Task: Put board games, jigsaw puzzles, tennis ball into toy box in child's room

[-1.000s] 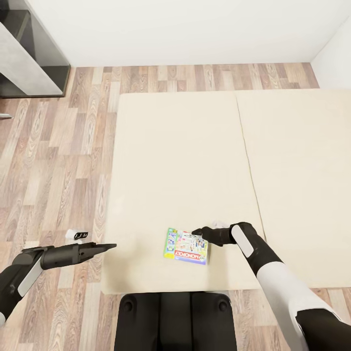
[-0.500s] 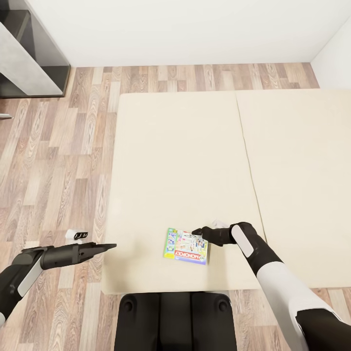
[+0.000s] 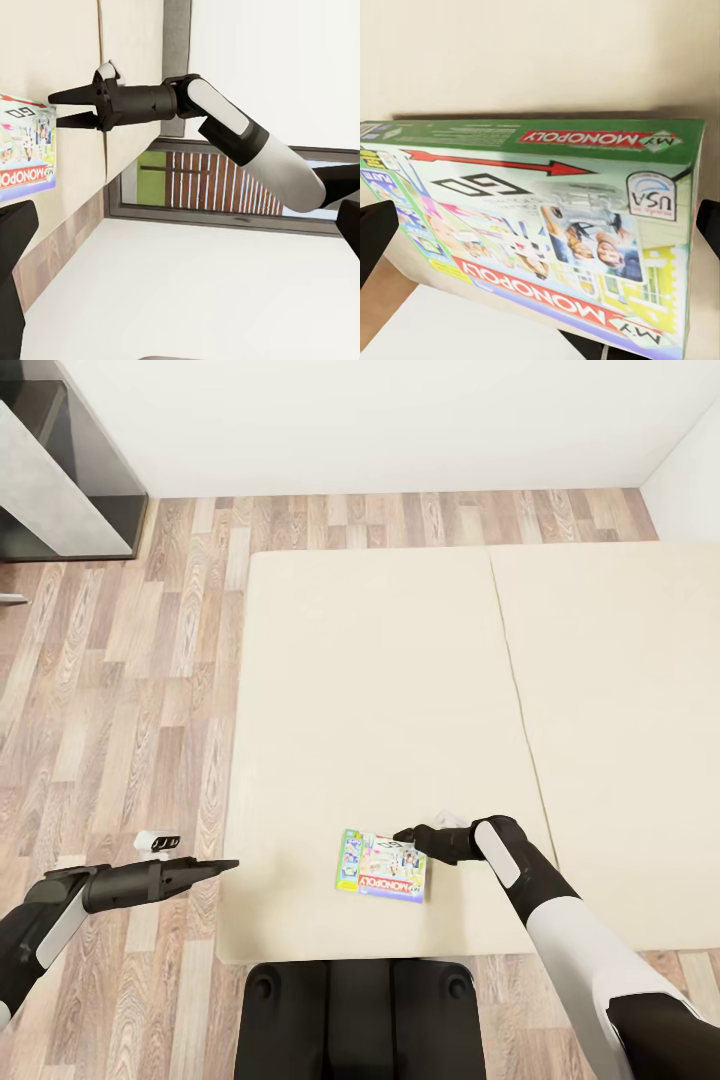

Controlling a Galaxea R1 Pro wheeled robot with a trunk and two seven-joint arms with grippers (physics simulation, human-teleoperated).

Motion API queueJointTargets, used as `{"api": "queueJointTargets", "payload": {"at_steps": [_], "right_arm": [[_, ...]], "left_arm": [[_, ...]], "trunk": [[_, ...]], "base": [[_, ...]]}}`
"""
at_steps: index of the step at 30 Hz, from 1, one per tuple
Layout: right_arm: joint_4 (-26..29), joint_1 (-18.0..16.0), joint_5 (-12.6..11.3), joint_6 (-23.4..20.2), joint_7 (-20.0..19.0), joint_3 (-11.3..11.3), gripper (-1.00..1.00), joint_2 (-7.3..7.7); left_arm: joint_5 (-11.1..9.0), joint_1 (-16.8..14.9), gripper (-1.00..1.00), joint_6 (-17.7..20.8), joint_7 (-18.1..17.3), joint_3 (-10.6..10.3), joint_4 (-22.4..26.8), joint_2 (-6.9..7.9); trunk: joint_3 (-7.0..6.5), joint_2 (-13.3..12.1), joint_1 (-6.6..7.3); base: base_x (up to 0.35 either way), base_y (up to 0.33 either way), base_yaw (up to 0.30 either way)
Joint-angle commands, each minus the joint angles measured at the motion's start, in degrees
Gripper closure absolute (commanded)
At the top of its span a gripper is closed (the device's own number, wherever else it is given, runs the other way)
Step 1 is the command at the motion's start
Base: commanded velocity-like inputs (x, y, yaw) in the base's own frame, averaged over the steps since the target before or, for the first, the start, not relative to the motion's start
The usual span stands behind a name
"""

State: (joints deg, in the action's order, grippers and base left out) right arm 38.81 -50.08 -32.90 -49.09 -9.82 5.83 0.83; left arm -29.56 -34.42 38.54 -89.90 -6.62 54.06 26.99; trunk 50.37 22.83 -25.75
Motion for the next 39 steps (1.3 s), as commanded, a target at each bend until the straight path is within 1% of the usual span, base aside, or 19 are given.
{"api": "queueJointTargets", "payload": {"at_steps": [1, 20, 27, 39], "right_arm": [[0.04, -0.02, 0.47, -0.15, -0.46, 0.11, -1.00, 0.05], [0.04, -0.02, 0.47, -0.22, -0.46, 0.08, -1.00, -0.02], [0.04, -0.02, 0.47, -0.22, -0.46, 0.11, -1.00, -0.04], [0.11, -0.02, 0.47, -0.21, -0.46, 0.06, -1.00, -0.17]], "left_arm": [[-0.32, -0.03, -1.00, 0.61, -0.10, -0.24, -0.01, 0.08], [-0.32, -0.03, -1.00, 0.59, -0.10, -0.24, -0.01, 0.08], [-0.32, -0.03, -1.00, 0.61, -0.10, -0.25, -0.01, 0.08], [-0.34, -0.03, -1.00, 0.58, -0.10, -0.24, -0.01, 0.08]], "trunk": [[0.06, 0.09, -0.03], [0.06, 0.09, -0.03], [0.06, 0.09, -0.03], [0.06, 0.09, -0.03]], "base": [[0.000, 0.011, 0.000], [0.000, 0.002, 0.000], [0.000, 0.081, 0.000], [0.000, 0.010, 0.023]]}}
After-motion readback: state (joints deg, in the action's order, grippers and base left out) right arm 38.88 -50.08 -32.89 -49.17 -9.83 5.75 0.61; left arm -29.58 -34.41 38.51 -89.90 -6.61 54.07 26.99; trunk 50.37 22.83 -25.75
